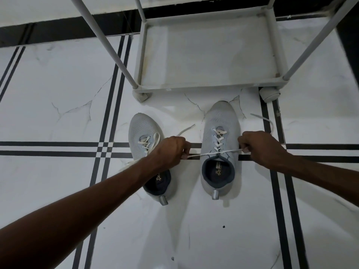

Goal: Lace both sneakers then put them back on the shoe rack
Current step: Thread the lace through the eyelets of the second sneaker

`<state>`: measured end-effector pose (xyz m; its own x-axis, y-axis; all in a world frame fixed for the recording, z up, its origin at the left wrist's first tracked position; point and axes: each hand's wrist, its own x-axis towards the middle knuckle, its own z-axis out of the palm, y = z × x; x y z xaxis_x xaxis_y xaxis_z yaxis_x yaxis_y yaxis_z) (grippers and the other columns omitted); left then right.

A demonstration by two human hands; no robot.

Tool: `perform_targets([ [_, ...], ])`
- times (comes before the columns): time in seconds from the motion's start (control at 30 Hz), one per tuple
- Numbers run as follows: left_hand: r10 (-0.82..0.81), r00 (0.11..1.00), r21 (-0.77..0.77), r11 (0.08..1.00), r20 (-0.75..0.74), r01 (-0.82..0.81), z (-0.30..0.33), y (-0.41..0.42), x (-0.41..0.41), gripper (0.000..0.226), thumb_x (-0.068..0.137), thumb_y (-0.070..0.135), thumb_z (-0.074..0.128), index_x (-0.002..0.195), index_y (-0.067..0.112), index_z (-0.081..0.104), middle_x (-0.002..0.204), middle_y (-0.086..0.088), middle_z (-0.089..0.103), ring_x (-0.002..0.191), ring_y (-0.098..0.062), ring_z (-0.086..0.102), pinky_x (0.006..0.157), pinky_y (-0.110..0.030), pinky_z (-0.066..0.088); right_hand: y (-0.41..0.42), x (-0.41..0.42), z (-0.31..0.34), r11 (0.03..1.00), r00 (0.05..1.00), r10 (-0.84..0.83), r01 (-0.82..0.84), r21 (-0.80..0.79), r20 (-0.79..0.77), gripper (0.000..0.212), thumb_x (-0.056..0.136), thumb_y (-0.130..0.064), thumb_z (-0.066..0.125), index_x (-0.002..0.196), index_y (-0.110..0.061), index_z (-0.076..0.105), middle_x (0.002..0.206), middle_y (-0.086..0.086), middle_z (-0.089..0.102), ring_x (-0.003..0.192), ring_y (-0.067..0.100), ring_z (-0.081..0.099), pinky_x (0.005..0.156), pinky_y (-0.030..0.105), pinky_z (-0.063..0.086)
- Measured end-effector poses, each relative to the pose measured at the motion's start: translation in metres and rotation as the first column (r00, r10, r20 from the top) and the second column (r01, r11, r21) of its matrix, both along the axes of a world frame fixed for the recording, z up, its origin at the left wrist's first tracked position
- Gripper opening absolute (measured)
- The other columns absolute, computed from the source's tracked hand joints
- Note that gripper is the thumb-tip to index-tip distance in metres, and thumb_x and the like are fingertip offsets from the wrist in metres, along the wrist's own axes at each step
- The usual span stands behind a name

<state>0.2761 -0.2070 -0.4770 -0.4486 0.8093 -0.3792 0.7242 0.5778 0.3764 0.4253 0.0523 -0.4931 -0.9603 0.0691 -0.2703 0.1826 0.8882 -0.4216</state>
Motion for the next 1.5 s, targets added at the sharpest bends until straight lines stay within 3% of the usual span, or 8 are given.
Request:
perform_targets([
  [0.27,-0.016,1.000,-0.031,0.999,-0.022,0.015,-0.006,0.000,0.000,0.012,0.081,0.005,0.061,0.084,0.014,0.068,0.090,-0.003,0.068,0.084,-0.025,0.064,0.065,-0.029,0.040,0.006,-0.007,-0.006,1.000,0.998,-0.015,0.014,0.019,0.064,0.027,0.069,0.007,0.066,0.067,-0.018,0.059,0.069,-0.006,0.058,0.066,0.016,0.055,0.060,0.026,0.038],
  [0.4,0.018,1.000,0.149,0.989,0.012,-0.020,0.000,0.005,-0.005,0.019,0.084,0.018,0.069,0.103,0.016,0.071,0.102,-0.001,0.073,0.091,-0.021,0.067,0.074,-0.032,0.049,0.004,-0.013,0.002,0.994,0.997,-0.040,0.033,0.100,0.064,0.007,0.086,-0.017,0.068,0.080,-0.016,0.070,0.074,-0.003,0.067,0.069,0.016,0.058,0.059,0.028,0.038],
  [0.7,0.228,0.943,0.140,0.954,0.241,-0.266,-0.003,0.027,0.020,0.010,0.077,0.018,0.078,0.083,0.013,0.072,0.075,0.002,0.074,0.069,-0.013,0.065,0.063,-0.025,0.040,-0.039,-0.008,0.012,0.947,0.976,-0.206,0.182,-0.263,-0.066,0.019,0.082,-0.001,0.067,0.091,-0.017,0.073,0.082,-0.004,0.073,0.070,0.009,0.065,0.069,0.028,0.056],
  [0.8,0.200,0.949,0.142,0.961,0.243,-0.239,0.002,0.021,0.020,0.002,0.079,0.016,0.076,0.080,0.014,0.074,0.071,0.007,0.074,0.060,0.001,0.063,0.061,-0.021,0.046,-0.038,-0.011,0.012,0.959,0.985,-0.146,0.117,-0.256,-0.095,0.012,0.081,-0.005,0.071,0.083,-0.017,0.071,0.078,-0.006,0.072,0.070,0.009,0.066,0.069,0.031,0.055],
  [1.0,0.046,0.998,0.183,0.982,0.046,-0.054,0.002,0.016,0.023,0.016,0.081,0.007,0.061,0.086,0.018,0.071,0.075,0.003,0.076,0.072,-0.017,0.071,0.064,-0.037,0.056,-0.036,-0.003,0.008,0.989,0.975,0.102,-0.120,-0.082,-0.199,0.012,0.088,-0.009,0.062,0.097,-0.015,0.065,0.091,0.003,0.064,0.079,0.020,0.060,0.067,0.034,0.049],
  [1.13,0.006,0.999,0.190,0.982,-0.041,0.002,-0.001,0.015,0.021,0.009,0.084,0.011,0.065,0.085,0.019,0.070,0.073,0.002,0.072,0.068,-0.021,0.067,0.062,-0.036,0.054,-0.034,-0.004,0.014,0.980,0.963,0.198,-0.195,0.033,-0.183,0.009,0.079,0.003,0.067,0.078,-0.006,0.066,0.078,0.008,0.055,0.069,0.024,0.052,0.056,0.040,0.047],
  [1.4,0.015,0.999,0.118,0.993,0.051,-0.021,-0.004,0.012,0.023,0.020,0.072,0.014,0.048,0.080,0.017,0.067,0.079,0.002,0.075,0.074,-0.021,0.071,0.066,-0.036,0.056,-0.022,-0.007,0.006,0.998,0.998,0.062,-0.061,0.012,-0.025,0.016,0.074,-0.002,0.071,0.063,-0.012,0.064,0.065,0.000,0.054,0.062,0.022,0.057,0.058,0.036,0.048],
  [1.5,0.026,0.998,0.043,0.999,0.058,-0.029,-0.007,0.010,0.024,0.014,0.078,0.009,0.058,0.080,0.018,0.068,0.082,0.002,0.076,0.077,-0.021,0.071,0.070,-0.036,0.057,-0.019,-0.007,0.000,0.999,1.000,0.015,-0.014,-0.040,0.009,0.016,0.075,-0.001,0.071,0.063,-0.012,0.068,0.062,-0.004,0.057,0.060,0.018,0.058,0.058,0.028,0.041],
])
